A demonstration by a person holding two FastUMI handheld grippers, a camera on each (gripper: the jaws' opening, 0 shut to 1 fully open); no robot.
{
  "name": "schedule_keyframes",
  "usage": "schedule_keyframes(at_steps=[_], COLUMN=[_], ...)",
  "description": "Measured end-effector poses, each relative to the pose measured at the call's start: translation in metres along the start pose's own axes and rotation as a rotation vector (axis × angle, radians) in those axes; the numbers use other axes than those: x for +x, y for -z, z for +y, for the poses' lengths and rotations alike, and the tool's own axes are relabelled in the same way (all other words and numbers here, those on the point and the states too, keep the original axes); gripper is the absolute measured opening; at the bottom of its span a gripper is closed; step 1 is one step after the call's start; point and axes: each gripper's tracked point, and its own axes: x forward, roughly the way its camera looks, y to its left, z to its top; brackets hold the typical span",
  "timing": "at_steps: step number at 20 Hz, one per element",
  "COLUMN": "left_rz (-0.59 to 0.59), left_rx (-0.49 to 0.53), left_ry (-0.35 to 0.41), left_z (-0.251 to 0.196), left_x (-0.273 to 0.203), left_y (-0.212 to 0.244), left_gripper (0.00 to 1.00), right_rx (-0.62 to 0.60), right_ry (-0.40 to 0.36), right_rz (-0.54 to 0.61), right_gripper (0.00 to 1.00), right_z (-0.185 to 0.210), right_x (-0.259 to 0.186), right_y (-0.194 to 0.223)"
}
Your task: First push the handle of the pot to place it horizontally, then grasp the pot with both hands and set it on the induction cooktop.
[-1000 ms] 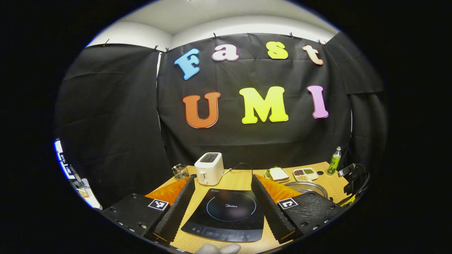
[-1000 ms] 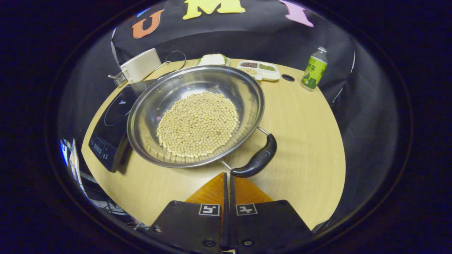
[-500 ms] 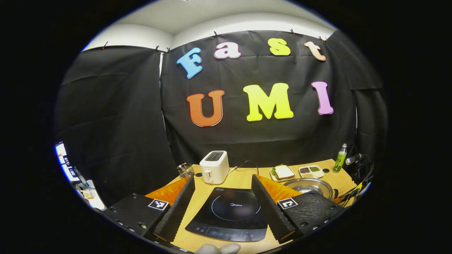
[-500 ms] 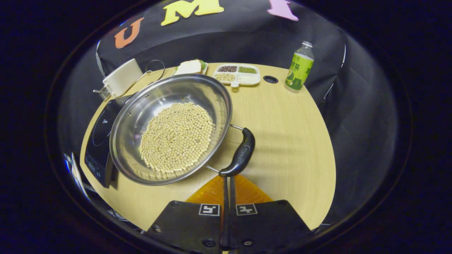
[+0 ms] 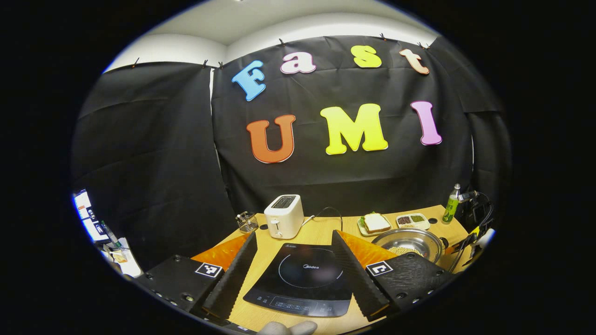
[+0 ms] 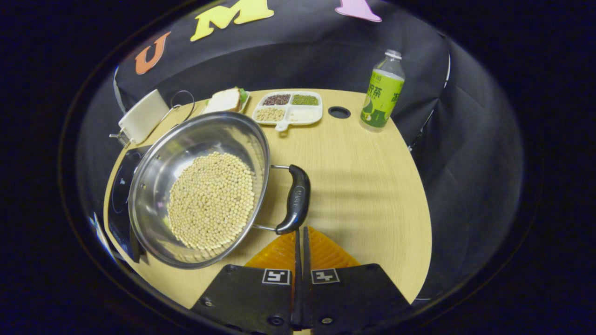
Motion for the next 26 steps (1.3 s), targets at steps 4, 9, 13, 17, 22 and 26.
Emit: schedule_keyframes(at_steps=[4,9,13,17,22,26], left_rz=[-0.001,0.007,0.031,0.088,0.147,0.198], left_rx=[-0.032,-0.092,-0.062,-0.043,-0.006,0.009], left_ry=[0.076,0.141,0.178,0.208,0.242,0.265], left_z=[-0.025,-0.059,-0.088,-0.118,-0.157,-0.182], left_x=[0.009,0.044,0.083,0.126,0.165,0.184], left_y=[0.005,0.022,0.044,0.075,0.110,0.141], left_gripper=[0.96,0.96,0.97,0.97,0.96,0.97], right_rx=[-0.020,0.001,-0.039,-0.074,-0.065,-0.051], right_ry=[-0.008,0.044,0.073,0.043,0.000,-0.023], right_rz=[-0.012,-0.144,-0.255,-0.302,-0.294,-0.282], right_gripper=[0.01,0.41,0.92,0.94,0.95,0.94], right_z=[-0.005,-0.037,-0.039,-0.021,-0.002,0.013], right_x=[0.002,-0.030,-0.059,-0.064,-0.038,-0.013], right_y=[-0.001,-0.009,-0.027,-0.042,-0.053,-0.058])
